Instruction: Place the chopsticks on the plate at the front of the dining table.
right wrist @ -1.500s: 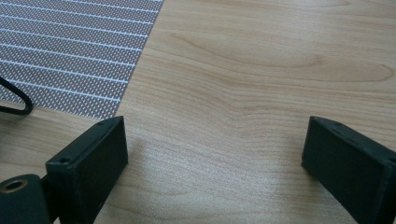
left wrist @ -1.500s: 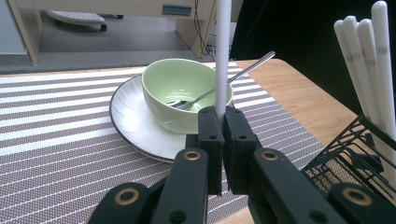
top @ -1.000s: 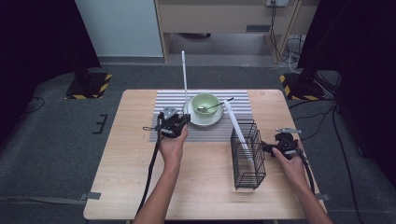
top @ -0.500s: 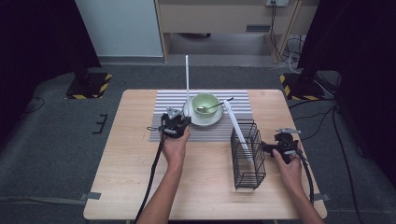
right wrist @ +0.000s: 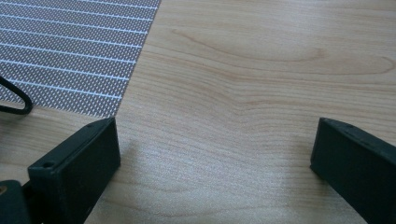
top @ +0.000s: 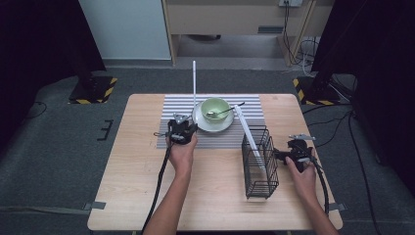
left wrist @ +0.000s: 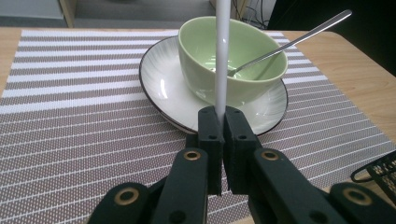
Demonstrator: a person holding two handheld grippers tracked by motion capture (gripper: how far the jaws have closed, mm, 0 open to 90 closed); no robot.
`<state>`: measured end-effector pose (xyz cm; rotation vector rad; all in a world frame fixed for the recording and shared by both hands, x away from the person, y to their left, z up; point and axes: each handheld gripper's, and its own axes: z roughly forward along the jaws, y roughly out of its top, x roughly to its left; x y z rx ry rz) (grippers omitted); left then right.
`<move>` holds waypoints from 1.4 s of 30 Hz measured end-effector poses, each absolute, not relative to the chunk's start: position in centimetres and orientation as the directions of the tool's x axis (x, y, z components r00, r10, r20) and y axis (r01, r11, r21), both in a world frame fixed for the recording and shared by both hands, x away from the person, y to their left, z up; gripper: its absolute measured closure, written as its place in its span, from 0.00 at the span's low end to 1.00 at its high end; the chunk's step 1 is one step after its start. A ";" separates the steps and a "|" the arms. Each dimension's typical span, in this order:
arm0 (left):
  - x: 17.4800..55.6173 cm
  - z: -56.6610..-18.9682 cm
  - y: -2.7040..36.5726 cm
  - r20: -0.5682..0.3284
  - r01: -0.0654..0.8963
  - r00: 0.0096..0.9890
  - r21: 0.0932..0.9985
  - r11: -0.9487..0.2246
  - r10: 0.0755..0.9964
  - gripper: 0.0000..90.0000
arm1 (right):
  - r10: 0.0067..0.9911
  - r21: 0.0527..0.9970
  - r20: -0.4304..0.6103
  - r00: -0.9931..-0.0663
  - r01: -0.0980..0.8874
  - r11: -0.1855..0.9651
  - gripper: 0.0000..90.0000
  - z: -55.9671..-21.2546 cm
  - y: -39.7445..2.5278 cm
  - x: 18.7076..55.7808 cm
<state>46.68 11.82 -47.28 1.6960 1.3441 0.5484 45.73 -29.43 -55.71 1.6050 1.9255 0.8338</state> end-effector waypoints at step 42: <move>48.0 -50.8 11.7 -0.220 0.649 0.236 0.761 0.016 0.947 0.96 | 0.985 0.723 0.011 -0.175 0.682 0.113 0.01 -55.7 -29.3 45.7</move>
